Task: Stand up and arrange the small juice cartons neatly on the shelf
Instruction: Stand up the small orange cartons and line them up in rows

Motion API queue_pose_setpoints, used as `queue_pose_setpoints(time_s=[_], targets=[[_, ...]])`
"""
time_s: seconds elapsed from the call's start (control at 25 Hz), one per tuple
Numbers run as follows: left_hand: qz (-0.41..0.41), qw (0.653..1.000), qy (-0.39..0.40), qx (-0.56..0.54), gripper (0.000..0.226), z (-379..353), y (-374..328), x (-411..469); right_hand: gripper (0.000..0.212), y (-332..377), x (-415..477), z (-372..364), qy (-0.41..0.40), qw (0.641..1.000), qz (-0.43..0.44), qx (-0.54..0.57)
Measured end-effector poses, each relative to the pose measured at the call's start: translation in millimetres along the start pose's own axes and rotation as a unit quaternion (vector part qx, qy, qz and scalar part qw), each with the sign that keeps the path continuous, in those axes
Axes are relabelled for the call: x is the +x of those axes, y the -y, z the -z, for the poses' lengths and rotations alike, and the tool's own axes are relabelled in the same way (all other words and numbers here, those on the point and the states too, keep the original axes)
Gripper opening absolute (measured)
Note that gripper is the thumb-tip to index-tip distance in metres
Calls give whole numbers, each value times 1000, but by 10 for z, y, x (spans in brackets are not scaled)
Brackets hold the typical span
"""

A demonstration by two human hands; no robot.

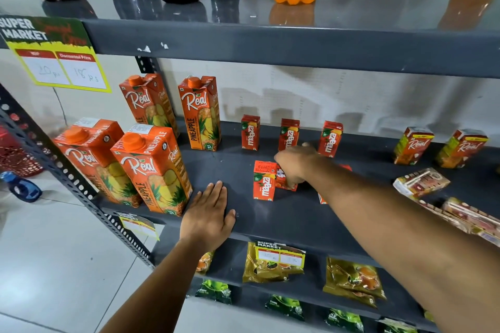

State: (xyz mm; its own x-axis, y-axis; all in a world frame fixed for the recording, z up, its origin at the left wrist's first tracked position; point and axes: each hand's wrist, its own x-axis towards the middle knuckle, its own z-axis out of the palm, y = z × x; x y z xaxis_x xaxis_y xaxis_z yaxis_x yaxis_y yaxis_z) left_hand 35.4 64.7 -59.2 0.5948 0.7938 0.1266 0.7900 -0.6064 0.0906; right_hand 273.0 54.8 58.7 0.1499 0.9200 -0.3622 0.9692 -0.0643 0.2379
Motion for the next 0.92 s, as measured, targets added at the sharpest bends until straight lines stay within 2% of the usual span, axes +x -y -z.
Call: queue_pose_setpoints(time_s=[0.16, 0.32, 0.48, 0.64, 0.8, 0.92], targets=[[-3, 1000, -6, 2, 77, 3, -6, -8, 49, -22, 90, -51, 11, 998, 7, 60], [-5, 1000, -8, 2, 75, -14, 13, 4, 49, -132, 24, -4, -34, 990, -64, 118], [-7, 1000, -10, 5, 73, -52, 29, 4, 81, -225, -55, 56, -104, 957, -146, 229], [-10, 1000, -10, 3, 74, -44, 22, 9, 106, -233, -94, 102, -147, 901, -197, 357], [-10, 1000, -11, 6, 74, -28, 13, -5, 102, -229, -142, 95, -168, 875, -200, 406], [-9, 1000, -13, 3, 74, -26, 10, -6, 86, -294, -171, 118, -165, 911, -177, 334]])
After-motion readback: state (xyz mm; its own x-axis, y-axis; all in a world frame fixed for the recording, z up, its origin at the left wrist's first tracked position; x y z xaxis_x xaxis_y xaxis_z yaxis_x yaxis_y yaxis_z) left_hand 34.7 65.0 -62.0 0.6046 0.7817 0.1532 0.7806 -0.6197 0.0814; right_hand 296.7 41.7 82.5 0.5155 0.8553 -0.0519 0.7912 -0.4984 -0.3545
